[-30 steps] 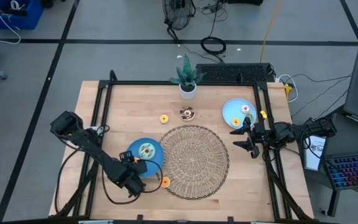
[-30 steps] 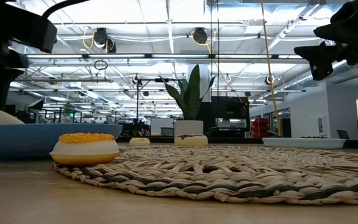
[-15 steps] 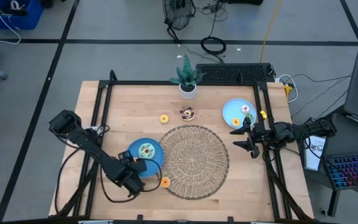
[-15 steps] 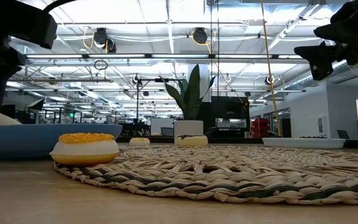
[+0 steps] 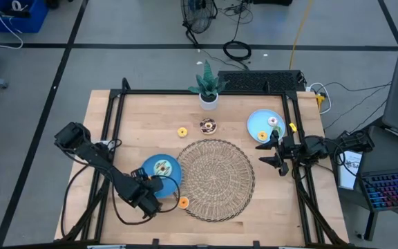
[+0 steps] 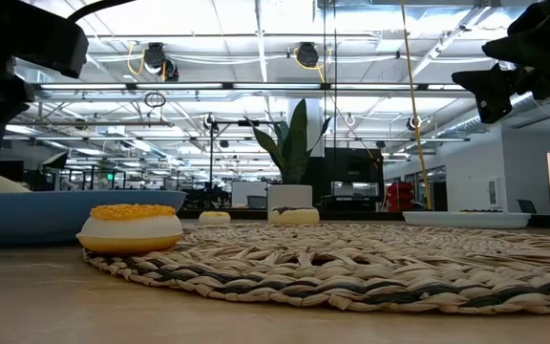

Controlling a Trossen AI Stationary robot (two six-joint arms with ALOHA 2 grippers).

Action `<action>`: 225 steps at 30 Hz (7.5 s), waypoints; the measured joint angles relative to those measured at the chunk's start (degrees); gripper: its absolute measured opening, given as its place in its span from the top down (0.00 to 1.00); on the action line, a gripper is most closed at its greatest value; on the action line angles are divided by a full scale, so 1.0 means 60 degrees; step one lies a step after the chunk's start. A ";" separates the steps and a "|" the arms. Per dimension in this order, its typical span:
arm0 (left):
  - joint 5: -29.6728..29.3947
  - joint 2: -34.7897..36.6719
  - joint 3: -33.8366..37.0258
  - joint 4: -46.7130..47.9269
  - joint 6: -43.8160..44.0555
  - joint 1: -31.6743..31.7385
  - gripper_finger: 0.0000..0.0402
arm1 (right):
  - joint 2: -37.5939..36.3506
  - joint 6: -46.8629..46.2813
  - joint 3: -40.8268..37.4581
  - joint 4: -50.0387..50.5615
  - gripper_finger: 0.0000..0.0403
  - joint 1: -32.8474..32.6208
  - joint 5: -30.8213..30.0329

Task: Pick & Place donuts
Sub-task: Put the large white donut on the blue plate

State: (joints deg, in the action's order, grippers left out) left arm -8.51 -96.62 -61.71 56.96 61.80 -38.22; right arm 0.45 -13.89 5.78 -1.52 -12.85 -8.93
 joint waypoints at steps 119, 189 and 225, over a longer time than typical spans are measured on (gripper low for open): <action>0.1414 0.7839 0.7381 -0.7712 0.5284 0.1526 0.96 | 0.0047 -0.3504 -0.0805 -0.0160 0.46 0.0002 0.1993; 0.0667 0.6232 0.7384 -0.9675 0.5815 0.1535 0.62 | 0.0044 -0.3504 -0.0820 -0.0138 0.45 -0.0002 0.1996; -0.0649 0.5967 0.7384 -1.0736 0.7510 0.0181 0.62 | 0.0044 -0.3504 -0.0820 -0.0138 0.45 -0.0001 0.1998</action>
State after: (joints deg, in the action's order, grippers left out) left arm -12.41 -60.82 -17.41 -7.46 106.86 -37.13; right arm 0.71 -34.92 0.86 -2.35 -12.86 3.06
